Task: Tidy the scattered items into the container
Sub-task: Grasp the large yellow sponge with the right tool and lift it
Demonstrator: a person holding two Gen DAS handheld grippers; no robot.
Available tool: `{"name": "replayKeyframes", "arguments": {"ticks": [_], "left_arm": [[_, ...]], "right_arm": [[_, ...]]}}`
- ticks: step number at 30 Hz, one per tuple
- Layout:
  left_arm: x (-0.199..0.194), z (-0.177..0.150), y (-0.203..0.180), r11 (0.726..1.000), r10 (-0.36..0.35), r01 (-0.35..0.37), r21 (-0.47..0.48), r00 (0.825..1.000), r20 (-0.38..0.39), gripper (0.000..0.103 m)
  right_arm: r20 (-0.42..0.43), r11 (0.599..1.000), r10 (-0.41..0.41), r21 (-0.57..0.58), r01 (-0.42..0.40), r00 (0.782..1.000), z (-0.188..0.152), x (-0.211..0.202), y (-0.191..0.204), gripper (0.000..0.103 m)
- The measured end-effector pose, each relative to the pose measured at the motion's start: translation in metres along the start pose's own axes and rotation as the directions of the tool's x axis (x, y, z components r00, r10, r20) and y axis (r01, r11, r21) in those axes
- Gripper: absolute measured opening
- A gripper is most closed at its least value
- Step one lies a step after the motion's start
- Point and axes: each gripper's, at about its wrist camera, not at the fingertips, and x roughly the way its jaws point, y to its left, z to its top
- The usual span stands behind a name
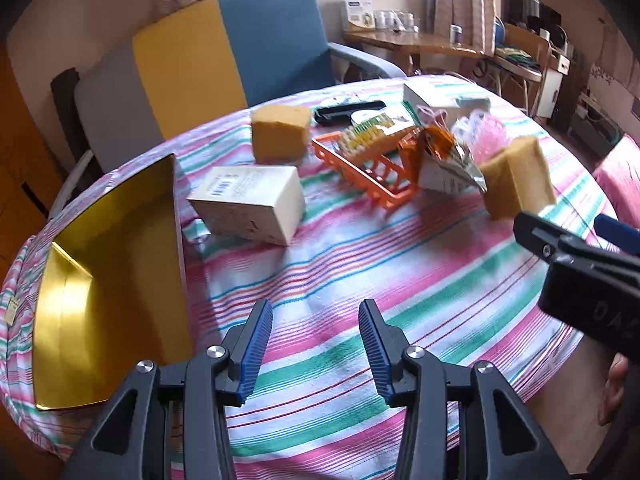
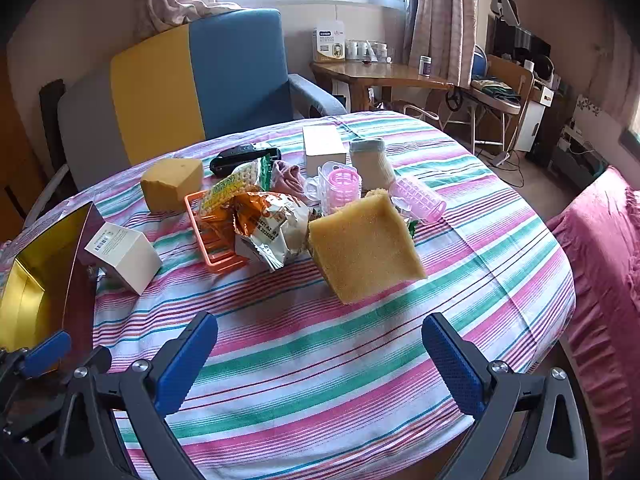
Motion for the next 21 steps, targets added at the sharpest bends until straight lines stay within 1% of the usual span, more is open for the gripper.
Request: {"name": "replayKeyframes", "arguments": {"ticks": [2, 5, 9, 12, 15, 17, 19, 21], "left_arm": [[0.009, -0.003, -0.004, 1.000, -0.024, 0.025, 0.014, 0.999, -0.023, 0.046], [0.018, -0.008, -0.005, 0.999, -0.026, 0.027, 0.025, 0.999, -0.043, 0.046], [0.030, -0.014, 0.000, 0.999, -0.029, 0.030, 0.021, 0.997, -0.076, 0.046], [0.038, -0.019, 0.005, 0.999, -0.040, 0.041, 0.010, 0.994, -0.102, 0.046], [0.039, -0.020, 0.009, 0.998, -0.064, 0.063, -0.008, 0.994, -0.090, 0.046], [0.040, -0.022, 0.012, 0.996, -0.083, 0.080, -0.029, 0.993, -0.087, 0.049], [0.042, -0.025, 0.021, 0.991, -0.118, 0.113, -0.072, 0.990, -0.073, 0.052], [0.042, -0.028, 0.026, 0.985, -0.153, 0.148, -0.093, 0.987, -0.053, 0.055]], "right_arm": [[-0.012, 1.000, -0.005, 0.000, 0.005, 1.000, -0.002, 0.003, -0.005, 0.103], [-0.034, 1.000, 0.012, 0.015, -0.012, 0.999, -0.004, 0.009, -0.015, 0.103], [-0.066, 0.996, 0.085, 0.037, -0.083, 0.994, -0.005, 0.019, -0.028, 0.103], [-0.097, 0.984, 0.167, 0.073, -0.160, 0.981, -0.004, 0.027, -0.038, 0.103], [-0.097, 0.974, 0.218, 0.088, -0.210, 0.971, 0.000, 0.031, -0.044, 0.103], [-0.091, 0.958, 0.274, 0.110, -0.263, 0.958, 0.005, 0.033, -0.050, 0.103], [-0.072, 0.946, 0.307, 0.131, -0.296, 0.949, 0.013, 0.034, -0.057, 0.103], [-0.041, 0.932, 0.337, 0.156, -0.327, 0.941, 0.022, 0.035, -0.066, 0.103]]}}
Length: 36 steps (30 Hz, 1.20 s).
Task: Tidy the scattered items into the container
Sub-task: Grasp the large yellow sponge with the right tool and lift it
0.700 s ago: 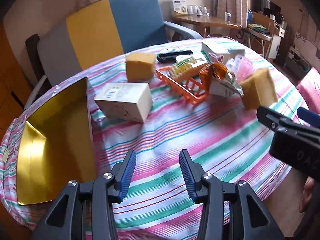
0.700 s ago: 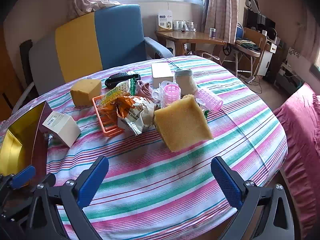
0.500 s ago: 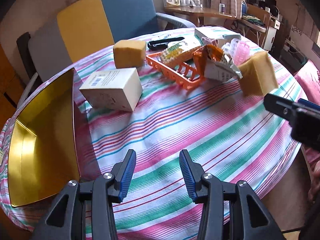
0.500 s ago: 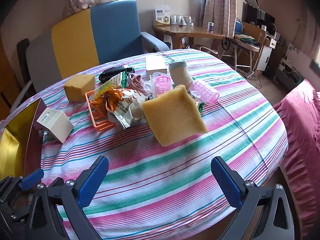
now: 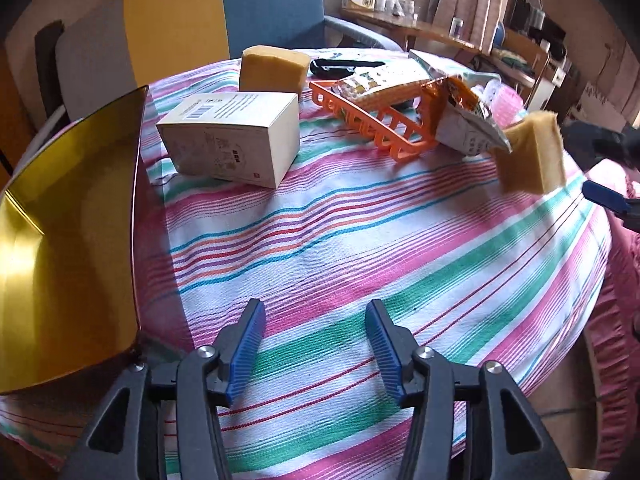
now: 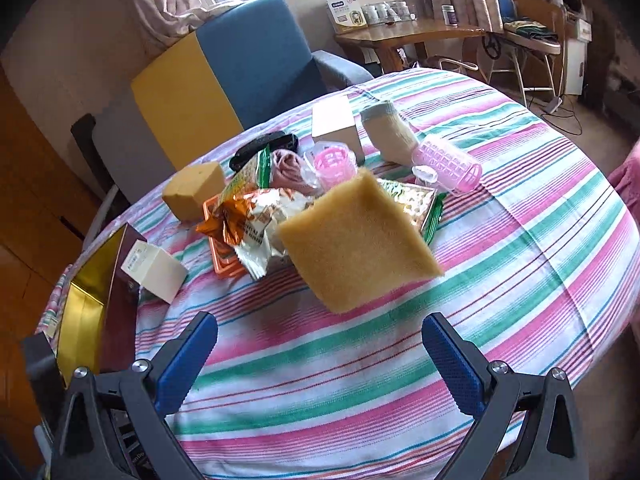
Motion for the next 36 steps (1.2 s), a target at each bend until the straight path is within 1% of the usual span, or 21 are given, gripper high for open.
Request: {"name": "replayKeyframes", "arguments": {"ticks": [5, 8, 10, 11, 13, 16, 18, 20, 22, 23, 24, 27, 29, 30, 33, 34, 36], "left_arm": [[0.000, -0.003, -0.004, 1.000, 0.007, -0.007, 0.015, 1.000, 0.015, 0.059], [0.001, -0.003, -0.003, 1.000, 0.003, -0.004, 0.008, 1.000, 0.025, 0.061], [0.001, -0.003, -0.002, 1.000, 0.000, 0.000, 0.005, 1.000, 0.030, 0.061], [0.001, -0.004, -0.002, 1.000, -0.005, 0.005, 0.000, 0.999, 0.033, 0.062], [0.001, -0.003, -0.002, 1.000, -0.009, 0.009, 0.002, 0.999, 0.035, 0.063], [0.002, -0.005, -0.004, 1.000, -0.016, 0.015, 0.021, 0.999, 0.039, 0.066], [0.000, -0.006, -0.004, 0.999, -0.023, 0.022, 0.032, 0.999, 0.047, 0.066], [-0.001, -0.008, -0.002, 0.998, -0.037, 0.035, 0.045, 0.998, 0.049, 0.066], [-0.002, -0.009, 0.000, 0.997, -0.054, 0.051, 0.058, 0.998, 0.046, 0.066], [-0.003, -0.008, 0.001, 0.996, -0.061, 0.058, 0.061, 0.997, 0.042, 0.066], [-0.003, -0.009, 0.002, 0.996, -0.066, 0.064, 0.064, 0.997, 0.040, 0.066], [-0.008, -0.011, 0.005, 0.996, -0.068, 0.066, 0.061, 0.997, 0.035, 0.066], [-0.010, -0.014, 0.006, 0.996, -0.059, 0.056, 0.064, 0.998, 0.034, 0.066], [-0.011, -0.015, 0.006, 0.997, -0.051, 0.049, 0.067, 0.998, 0.034, 0.066], [-0.014, -0.015, 0.005, 0.997, -0.038, 0.038, 0.069, 0.999, 0.010, 0.066], [-0.016, -0.014, 0.004, 0.997, -0.034, 0.033, 0.072, 0.999, 0.008, 0.066], [-0.023, -0.009, 0.001, 0.996, -0.048, 0.047, 0.081, 0.999, 0.014, 0.066]], "right_arm": [[0.016, 0.994, 0.091, 0.064, -0.091, 0.996, 0.036, 0.015, -0.018, 0.103], [0.014, 0.988, 0.129, 0.088, -0.129, 0.992, 0.056, 0.031, -0.024, 0.103], [0.003, 0.987, 0.136, 0.088, -0.136, 0.991, 0.065, 0.042, -0.025, 0.103], [-0.004, 0.985, 0.148, 0.088, -0.147, 0.989, 0.068, 0.046, -0.025, 0.103], [-0.032, 0.976, 0.204, 0.087, -0.201, 0.978, 0.068, 0.053, -0.021, 0.103], [-0.040, 0.960, 0.275, 0.057, -0.273, 0.961, 0.058, 0.049, -0.011, 0.103], [-0.046, 0.943, 0.332, 0.048, -0.330, 0.942, 0.048, 0.041, -0.007, 0.103], [-0.059, 0.917, 0.399, 0.036, -0.398, 0.915, 0.037, 0.029, -0.002, 0.103], [-0.087, 0.872, 0.490, 0.045, -0.488, 0.867, 0.024, 0.020, 0.004, 0.103], [-0.101, 0.854, 0.521, 0.051, -0.518, 0.848, 0.016, 0.015, 0.006, 0.103], [-0.114, 0.841, 0.540, 0.053, -0.538, 0.834, 0.010, 0.012, 0.010, 0.103], [-0.150, 0.817, 0.577, 0.072, -0.573, 0.803, -0.005, 0.010, 0.020, 0.103], [-0.170, 0.796, 0.605, 0.090, -0.599, 0.778, -0.013, 0.008, 0.026, 0.103], [-0.177, 0.789, 0.612, 0.078, -0.609, 0.770, -0.016, 0.005, 0.032, 0.103], [-0.161, 0.788, 0.612, 0.050, -0.613, 0.774, -0.014, -0.005, 0.037, 0.103], [-0.148, 0.794, 0.605, 0.043, -0.606, 0.782, -0.012, -0.009, 0.035, 0.103], [-0.111, 0.816, 0.577, 0.040, -0.576, 0.809, -0.009, -0.017, 0.025, 0.103]]}}
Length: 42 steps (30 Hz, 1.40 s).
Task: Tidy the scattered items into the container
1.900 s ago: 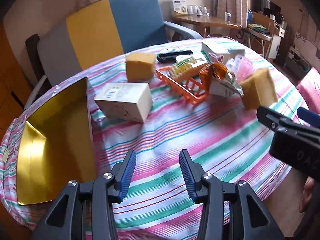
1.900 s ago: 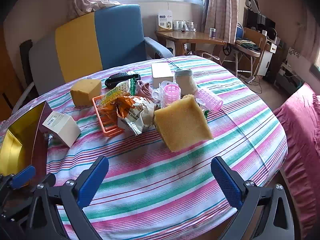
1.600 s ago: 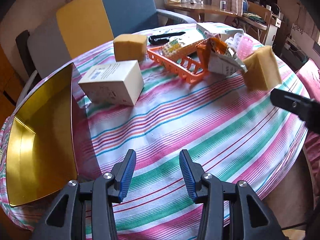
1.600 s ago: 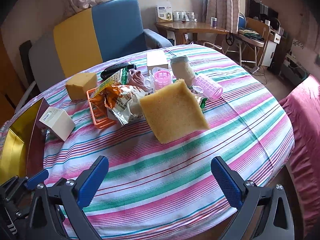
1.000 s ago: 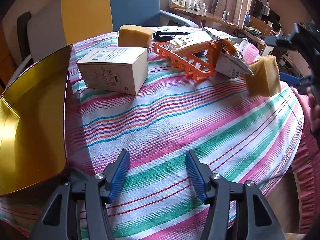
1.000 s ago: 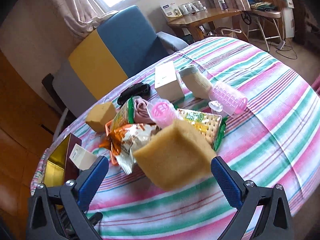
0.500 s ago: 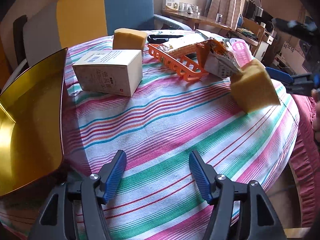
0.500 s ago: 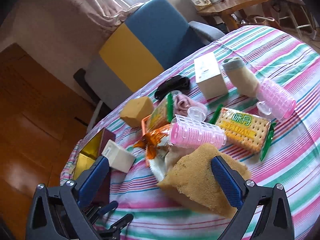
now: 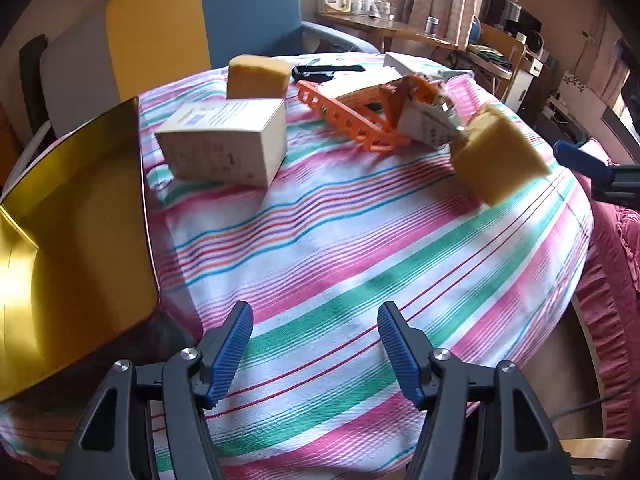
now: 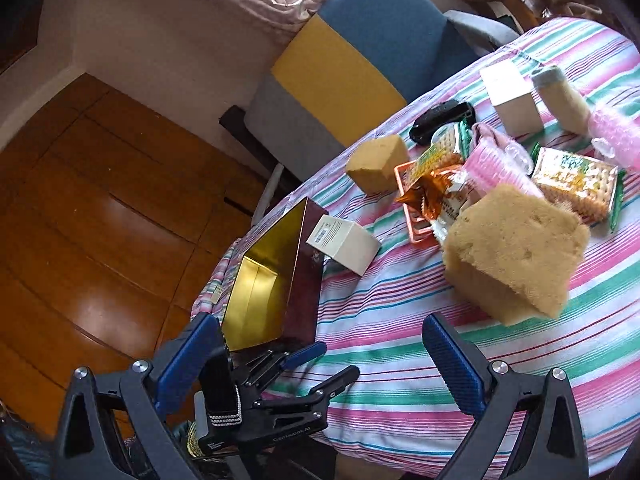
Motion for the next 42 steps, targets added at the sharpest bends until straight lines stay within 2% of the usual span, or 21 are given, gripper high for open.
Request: {"name": "replayKeyframes", "arguments": {"ticks": [3, 7, 10, 14, 18, 21, 23, 26, 29, 32, 34, 35, 37, 39, 41, 42], "left_arm": [[-0.010, 0.017, -0.010, 0.994, -0.107, 0.107, 0.000, 0.994, 0.013, 0.066], [-0.016, 0.048, -0.033, 0.973, -0.231, 0.231, 0.015, 0.973, 0.013, 0.066], [-0.007, 0.071, -0.053, 0.952, -0.304, 0.304, 0.019, 0.953, -0.022, 0.066], [0.017, 0.090, -0.074, 0.947, -0.318, 0.320, 0.021, 0.946, -0.061, 0.066], [0.042, 0.103, -0.081, 0.916, -0.401, 0.395, -0.067, 0.902, -0.159, 0.065], [0.051, 0.106, -0.080, 0.902, -0.431, 0.419, -0.103, 0.892, -0.138, 0.065], [0.054, 0.108, -0.081, 0.880, -0.473, 0.458, -0.125, 0.870, -0.141, 0.065], [0.047, 0.109, -0.080, 0.849, -0.523, 0.508, -0.143, 0.848, -0.088, 0.065], [0.049, 0.113, -0.078, 0.815, -0.568, 0.547, -0.192, 0.820, -0.074, 0.066], [0.060, 0.115, -0.068, 0.807, -0.563, 0.525, -0.270, 0.823, -0.081, 0.065], [0.056, 0.112, -0.058, 0.776, -0.582, 0.541, -0.325, 0.812, -0.039, 0.065], [0.052, 0.110, -0.054, 0.770, -0.581, 0.542, -0.337, 0.814, -0.019, 0.066], [0.052, 0.111, -0.050, 0.782, -0.564, 0.528, -0.330, 0.826, -0.014, 0.066], [0.061, 0.113, -0.048, 0.797, -0.545, 0.502, -0.336, 0.837, -0.041, 0.066], [0.065, 0.111, -0.043, 0.778, -0.563, 0.512, -0.365, 0.826, -0.042, 0.066], [0.063, 0.110, -0.043, 0.783, -0.556, 0.508, -0.359, 0.830, -0.039, 0.066]], "right_arm": [[0.054, 0.997, -0.060, 0.048, 0.058, 0.997, 0.003, -0.022, -0.019, 0.103], [0.100, 0.978, -0.164, 0.147, 0.148, 0.981, -0.001, -0.045, -0.053, 0.103], [0.128, 0.961, -0.217, 0.205, 0.188, 0.968, -0.001, -0.056, -0.073, 0.103], [0.150, 0.951, -0.236, 0.239, 0.197, 0.960, 0.003, -0.064, -0.086, 0.103], [0.136, 0.943, -0.249, 0.261, 0.207, 0.959, 0.002, -0.064, -0.099, 0.103], [0.122, 0.935, -0.257, 0.283, 0.214, 0.959, -0.002, -0.064, -0.112, 0.103], [0.114, 0.931, -0.265, 0.288, 0.223, 0.958, -0.003, -0.063, -0.115, 0.103], [0.114, 0.933, -0.266, 0.281, 0.226, 0.957, 0.002, -0.061, -0.117, 0.103], [0.113, 0.940, -0.264, 0.254, 0.229, 0.958, 0.009, -0.057, -0.115, 0.103], [0.107, 0.943, -0.254, 0.247, 0.222, 0.961, 0.013, -0.049, -0.115, 0.103], [0.106, 0.946, -0.238, 0.253, 0.205, 0.966, 0.014, -0.044, -0.116, 0.103], [0.106, 0.947, -0.226, 0.259, 0.193, 0.968, 0.015, -0.042, -0.118, 0.103], [0.114, 0.949, -0.193, 0.273, 0.156, 0.975, 0.018, -0.037, -0.119, 0.103], [0.126, 0.953, -0.151, 0.280, 0.111, 0.980, 0.024, -0.031, -0.119, 0.103], [0.131, 0.957, -0.114, 0.282, 0.073, 0.985, 0.032, -0.020, -0.118, 0.103], [0.128, 0.958, -0.094, 0.283, 0.054, 0.987, 0.035, -0.014, -0.116, 0.103]]}}
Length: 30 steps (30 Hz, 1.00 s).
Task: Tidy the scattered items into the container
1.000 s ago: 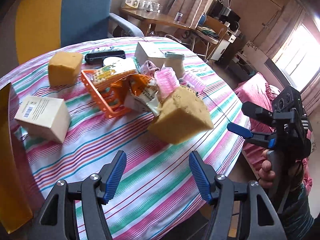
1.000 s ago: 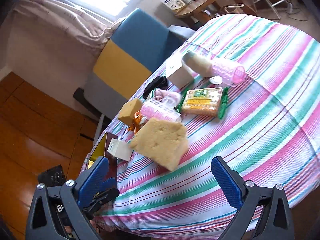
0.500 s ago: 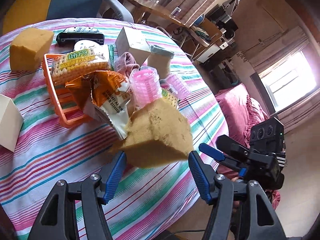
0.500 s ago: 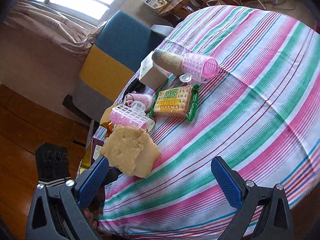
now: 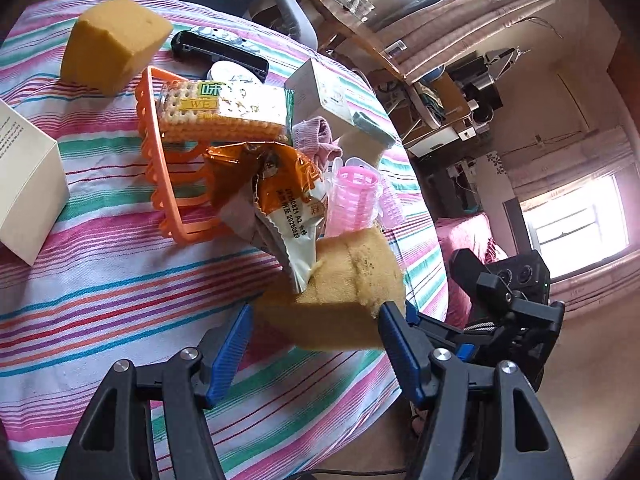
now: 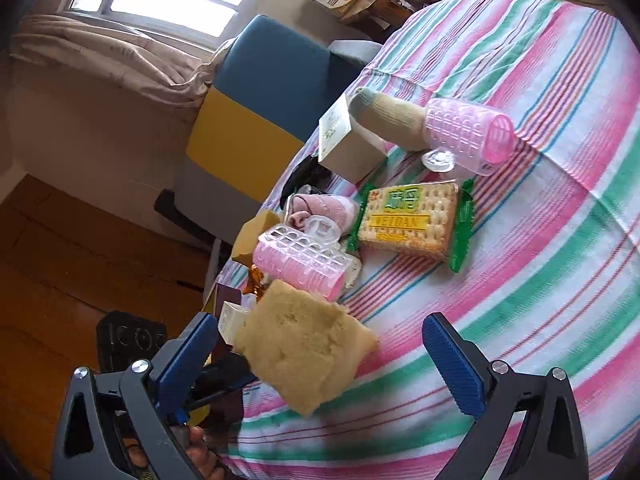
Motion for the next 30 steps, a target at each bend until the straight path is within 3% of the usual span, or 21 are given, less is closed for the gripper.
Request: {"name": "replayKeyframes", "arguments": {"ticks": [3, 6, 11, 15, 17, 20, 23, 30], "left_arm": [[-0.008, -0.008, -0.001, 0.998, 0.042, -0.043, 0.044, 0.999, 0.014, 0.066], [-0.022, -0.016, 0.006, 0.999, 0.030, -0.030, 0.027, 0.999, 0.020, 0.066], [-0.044, -0.034, 0.014, 0.997, 0.055, -0.058, 0.049, 0.997, 0.047, 0.066], [-0.063, -0.048, 0.023, 0.987, 0.138, -0.145, 0.071, 0.986, 0.092, 0.067], [-0.073, -0.052, 0.031, 0.990, 0.129, -0.134, 0.047, 0.987, 0.100, 0.067], [-0.086, -0.060, 0.040, 0.981, 0.182, -0.189, 0.036, 0.974, 0.138, 0.067], [-0.094, -0.066, 0.043, 0.969, 0.230, -0.241, 0.051, 0.960, 0.162, 0.067], [-0.107, -0.078, 0.046, 0.945, 0.299, -0.319, 0.072, 0.933, 0.202, 0.067]], "right_arm": [[-0.061, 0.996, 0.083, 0.021, -0.082, 0.995, -0.001, 0.021, 0.008, 0.103], [-0.106, 0.994, 0.107, 0.010, -0.107, 0.989, -0.011, 0.033, 0.018, 0.103], [-0.207, 0.980, 0.197, 0.048, -0.191, 0.958, -0.044, 0.051, 0.034, 0.103], [-0.283, 0.971, 0.239, 0.068, -0.229, 0.929, -0.074, 0.070, 0.050, 0.103], [-0.304, 0.966, 0.257, 0.077, -0.245, 0.917, -0.083, 0.076, 0.058, 0.103], [-0.331, 0.968, 0.251, 0.060, -0.245, 0.910, -0.092, 0.078, 0.068, 0.103], [-0.326, 0.973, 0.224, 0.026, -0.228, 0.918, -0.095, 0.069, 0.075, 0.103], [-0.274, 0.994, -0.019, -0.108, -0.011, 0.962, -0.089, 0.042, 0.063, 0.103]]}}
